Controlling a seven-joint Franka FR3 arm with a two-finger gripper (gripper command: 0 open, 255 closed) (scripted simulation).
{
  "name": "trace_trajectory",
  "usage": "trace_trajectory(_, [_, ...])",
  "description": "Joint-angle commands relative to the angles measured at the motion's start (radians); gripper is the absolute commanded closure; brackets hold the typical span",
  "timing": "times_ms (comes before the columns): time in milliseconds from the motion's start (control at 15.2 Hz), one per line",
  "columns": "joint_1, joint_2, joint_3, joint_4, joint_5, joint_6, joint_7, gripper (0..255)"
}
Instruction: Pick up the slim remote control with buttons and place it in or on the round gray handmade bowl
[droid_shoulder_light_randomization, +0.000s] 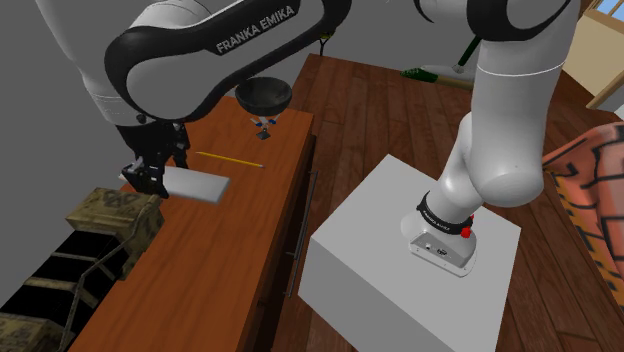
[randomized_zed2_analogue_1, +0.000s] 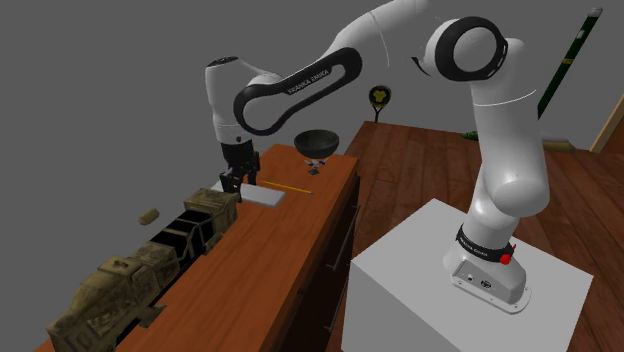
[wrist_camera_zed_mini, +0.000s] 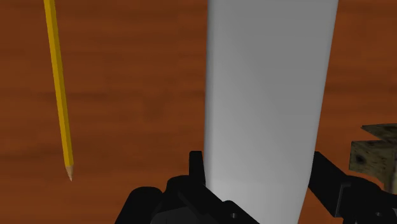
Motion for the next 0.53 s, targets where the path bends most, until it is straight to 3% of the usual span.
trace_trajectory(0, [0.000,-0.011,0.002,0.012,0.005,-0.022,-0.002,255])
trace_trajectory(462, [-0.001,-0.035,0.008,0.073,0.016,-0.106,-0.010,255])
